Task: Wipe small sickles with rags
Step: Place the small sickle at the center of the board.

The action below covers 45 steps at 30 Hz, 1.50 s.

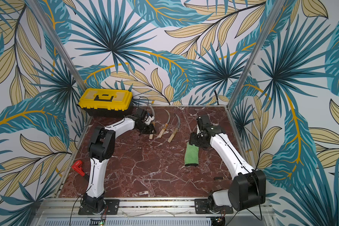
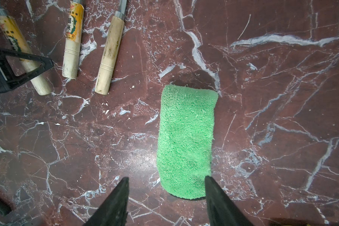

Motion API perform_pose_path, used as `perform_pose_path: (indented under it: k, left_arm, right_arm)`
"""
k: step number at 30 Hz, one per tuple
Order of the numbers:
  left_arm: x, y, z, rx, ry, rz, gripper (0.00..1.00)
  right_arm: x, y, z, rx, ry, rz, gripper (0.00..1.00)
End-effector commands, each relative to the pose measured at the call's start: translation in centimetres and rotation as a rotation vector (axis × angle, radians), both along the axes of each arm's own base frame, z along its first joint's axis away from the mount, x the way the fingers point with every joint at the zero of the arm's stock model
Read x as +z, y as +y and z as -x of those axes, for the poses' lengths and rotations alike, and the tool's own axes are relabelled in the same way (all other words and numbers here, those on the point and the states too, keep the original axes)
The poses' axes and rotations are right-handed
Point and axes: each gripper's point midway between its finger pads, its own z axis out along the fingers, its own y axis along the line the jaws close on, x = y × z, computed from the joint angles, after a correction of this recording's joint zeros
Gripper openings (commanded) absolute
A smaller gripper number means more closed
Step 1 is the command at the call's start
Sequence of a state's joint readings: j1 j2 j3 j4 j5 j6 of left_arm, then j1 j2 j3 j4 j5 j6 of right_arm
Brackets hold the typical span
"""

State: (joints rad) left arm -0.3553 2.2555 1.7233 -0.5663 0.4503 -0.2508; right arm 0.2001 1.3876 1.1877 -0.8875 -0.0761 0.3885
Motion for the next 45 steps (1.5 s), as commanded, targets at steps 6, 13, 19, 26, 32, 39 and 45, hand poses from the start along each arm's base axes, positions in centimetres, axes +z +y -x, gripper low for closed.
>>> perform_pose_path:
  k: [6,13,19,26,32,39,45]
  left_arm:
    - [0.2,0.5,-1.6,0.015,-0.036,-0.022,0.26]
    - [-0.3,0.6,-1.9,0.026,-0.03,-0.029,0.3]
    - [-0.7,0.8,-2.1,0.037,-0.023,-0.032,0.31]
    - [2.0,1.4,-2.7,0.059,-0.084,-0.046,0.35]
    - [7.0,2.0,-2.8,0.084,-0.192,-0.026,0.38]
    - [12.7,2.7,-0.9,0.101,-0.326,0.038,1.0]
    - [15.1,5.3,2.1,0.166,-0.417,0.04,0.99]
  right_arm:
    - [-0.4,0.2,0.7,0.007,0.004,-0.012,0.62]
    - [-0.9,0.2,1.2,0.003,0.012,-0.015,0.63]
    - [-0.9,0.1,1.4,-0.003,0.008,-0.017,0.63]
    - [-1.3,0.1,1.5,-0.002,0.01,-0.021,0.64]
    - [-1.4,0.0,1.3,-0.007,-0.011,-0.019,0.65]
    - [-0.9,-0.2,0.5,-0.004,-0.099,-0.012,0.67]
    - [-1.4,-0.9,0.1,-0.014,-0.136,0.023,0.7]
